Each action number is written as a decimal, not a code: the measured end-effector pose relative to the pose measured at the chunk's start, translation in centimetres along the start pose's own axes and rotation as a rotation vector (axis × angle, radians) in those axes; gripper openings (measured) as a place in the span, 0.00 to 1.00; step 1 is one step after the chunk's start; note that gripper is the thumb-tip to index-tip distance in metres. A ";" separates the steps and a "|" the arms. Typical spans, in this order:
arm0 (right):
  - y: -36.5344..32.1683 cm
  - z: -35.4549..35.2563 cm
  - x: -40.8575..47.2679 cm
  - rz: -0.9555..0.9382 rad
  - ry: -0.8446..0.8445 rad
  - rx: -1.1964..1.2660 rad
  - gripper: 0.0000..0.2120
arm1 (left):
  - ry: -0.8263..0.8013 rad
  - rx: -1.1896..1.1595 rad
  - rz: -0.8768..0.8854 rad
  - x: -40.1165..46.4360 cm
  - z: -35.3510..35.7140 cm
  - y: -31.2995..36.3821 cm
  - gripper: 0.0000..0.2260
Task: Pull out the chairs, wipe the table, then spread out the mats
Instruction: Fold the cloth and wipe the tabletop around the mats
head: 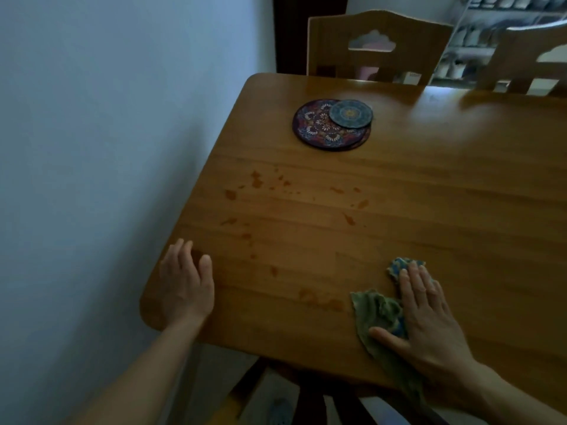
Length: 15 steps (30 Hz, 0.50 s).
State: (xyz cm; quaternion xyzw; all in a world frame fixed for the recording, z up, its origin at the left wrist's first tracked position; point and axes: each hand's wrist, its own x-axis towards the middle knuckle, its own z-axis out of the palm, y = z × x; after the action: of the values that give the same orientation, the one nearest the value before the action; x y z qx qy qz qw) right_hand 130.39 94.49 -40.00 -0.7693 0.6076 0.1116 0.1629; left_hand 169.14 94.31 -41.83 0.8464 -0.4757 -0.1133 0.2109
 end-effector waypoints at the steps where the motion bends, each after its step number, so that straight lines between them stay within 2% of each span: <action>1: -1.5 0.5 0.0 -0.011 0.017 -0.020 0.61 | -0.027 0.059 -0.025 0.0 0.3 -0.8 0.32; 4: -7.1 1.4 2.2 -0.087 0.079 -0.039 0.58 | -0.022 0.146 0.015 -0.6 1.5 -1.6 0.32; 10: -18.4 -0.8 12.3 -0.182 0.194 -0.002 0.54 | 0.004 0.113 0.035 -0.6 1.4 -1.6 0.34; 15: -24.6 -2.4 20.3 -0.216 0.258 0.021 0.45 | 0.022 0.093 0.028 -0.3 1.2 -1.9 0.32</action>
State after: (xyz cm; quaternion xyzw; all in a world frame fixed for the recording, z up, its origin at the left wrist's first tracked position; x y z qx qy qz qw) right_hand 159.03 80.45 -42.40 -0.8364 0.5383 -0.0125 0.1027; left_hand 169.90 95.15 -43.77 0.8497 -0.4900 -0.0787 0.1780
